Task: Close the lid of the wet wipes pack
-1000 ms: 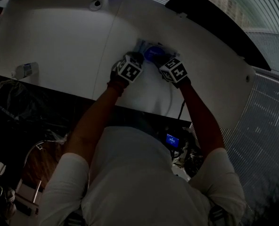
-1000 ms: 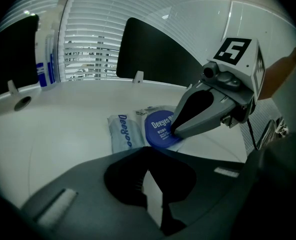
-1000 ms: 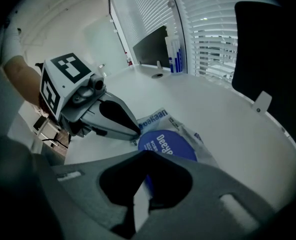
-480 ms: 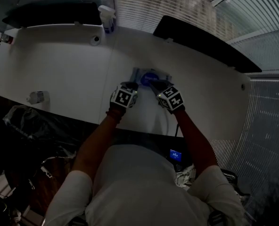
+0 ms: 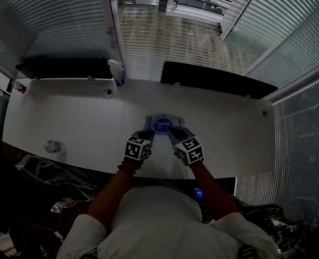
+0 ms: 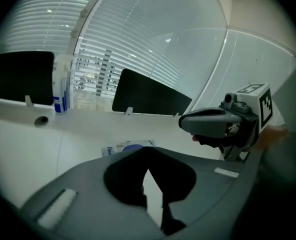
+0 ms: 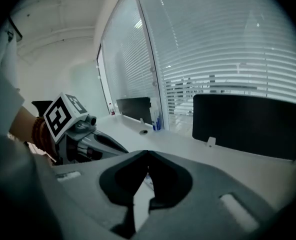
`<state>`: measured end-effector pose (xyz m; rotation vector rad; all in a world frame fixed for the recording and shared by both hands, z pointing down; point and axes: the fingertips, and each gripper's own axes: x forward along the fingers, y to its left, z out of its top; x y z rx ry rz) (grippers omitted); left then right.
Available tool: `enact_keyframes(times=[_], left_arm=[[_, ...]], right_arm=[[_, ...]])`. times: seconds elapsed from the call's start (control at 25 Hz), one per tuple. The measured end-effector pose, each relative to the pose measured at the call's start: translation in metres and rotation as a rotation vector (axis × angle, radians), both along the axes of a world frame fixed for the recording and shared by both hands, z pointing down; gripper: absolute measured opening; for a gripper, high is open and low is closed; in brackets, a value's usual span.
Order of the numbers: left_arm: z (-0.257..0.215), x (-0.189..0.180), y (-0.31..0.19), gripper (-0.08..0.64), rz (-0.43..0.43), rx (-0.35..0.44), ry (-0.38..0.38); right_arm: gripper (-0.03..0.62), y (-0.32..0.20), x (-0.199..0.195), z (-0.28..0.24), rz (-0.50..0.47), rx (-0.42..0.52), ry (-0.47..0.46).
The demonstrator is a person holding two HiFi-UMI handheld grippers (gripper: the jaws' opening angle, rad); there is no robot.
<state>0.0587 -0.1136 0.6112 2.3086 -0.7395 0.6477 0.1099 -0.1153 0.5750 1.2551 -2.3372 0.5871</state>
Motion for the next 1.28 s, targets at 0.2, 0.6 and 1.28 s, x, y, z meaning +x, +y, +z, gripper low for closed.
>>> enact_keyframes(times=[0.2,0.6,1.28], left_arm=[[-0.055,0.003,0.019,0.003,0.046,0.101,0.041],[-0.153,0.01,0.053,0.003,0.07,0.259,0.179],[-0.231,0.013,0.076,0.003,0.04,0.441,0.299]], right_arm=[[0.002,0.02,-0.003,-0.048,0.051,0.091,-0.024],[0.002,0.053,-0.011,-0.143,0.113,0.263,-0.056],[0.002,0.105,-0.013,-0.202,0.173,0.358,-0.194]])
